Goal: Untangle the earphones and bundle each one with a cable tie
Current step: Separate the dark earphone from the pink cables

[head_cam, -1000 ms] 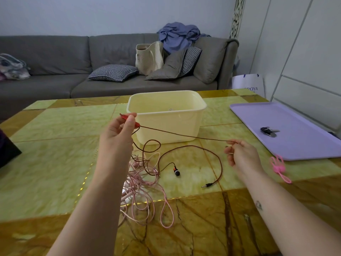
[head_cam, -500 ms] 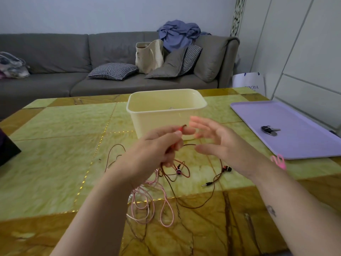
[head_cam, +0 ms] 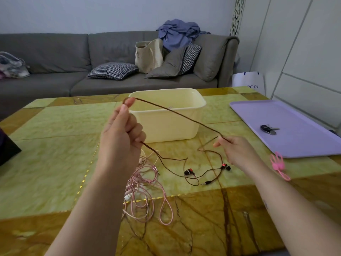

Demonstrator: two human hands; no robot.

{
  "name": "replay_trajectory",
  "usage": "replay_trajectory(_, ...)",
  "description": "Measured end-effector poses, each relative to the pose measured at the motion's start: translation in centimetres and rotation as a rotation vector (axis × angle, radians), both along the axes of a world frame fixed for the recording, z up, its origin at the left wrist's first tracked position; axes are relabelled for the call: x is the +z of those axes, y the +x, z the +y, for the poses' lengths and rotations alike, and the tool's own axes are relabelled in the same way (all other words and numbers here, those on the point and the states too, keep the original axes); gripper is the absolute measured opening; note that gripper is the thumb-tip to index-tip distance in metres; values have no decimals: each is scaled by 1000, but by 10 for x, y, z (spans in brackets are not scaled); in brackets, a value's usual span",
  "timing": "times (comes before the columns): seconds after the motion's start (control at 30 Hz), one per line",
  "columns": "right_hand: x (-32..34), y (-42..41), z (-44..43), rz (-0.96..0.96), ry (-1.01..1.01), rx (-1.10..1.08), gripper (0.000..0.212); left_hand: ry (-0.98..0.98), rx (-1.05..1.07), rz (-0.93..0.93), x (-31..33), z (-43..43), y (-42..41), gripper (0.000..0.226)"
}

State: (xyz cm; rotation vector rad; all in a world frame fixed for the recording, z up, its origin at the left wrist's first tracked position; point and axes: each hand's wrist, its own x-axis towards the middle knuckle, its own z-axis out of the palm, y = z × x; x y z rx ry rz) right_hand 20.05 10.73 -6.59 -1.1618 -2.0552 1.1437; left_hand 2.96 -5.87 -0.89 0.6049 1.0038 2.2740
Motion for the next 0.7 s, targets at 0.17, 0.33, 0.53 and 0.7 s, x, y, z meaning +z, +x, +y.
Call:
replay_trajectory(0.17, -7, 3, 13, 43, -112, -59, 25, 41, 209, -152, -4, -10, -24, 24)
replay_trajectory(0.33, 1, 4, 18, 331, -302, -259, 24, -29, 248, -103, -8, -7, -21, 25)
replay_trajectory(0.53, 0, 0, -6, -217, 145, 25, 56, -214, -78, 197, -11, -1, -8, 27)
replay_trajectory(0.7, 28, -6, -35, 123, 65, 477, 68, -551, -506, 666, -21, 0, 14, 28)
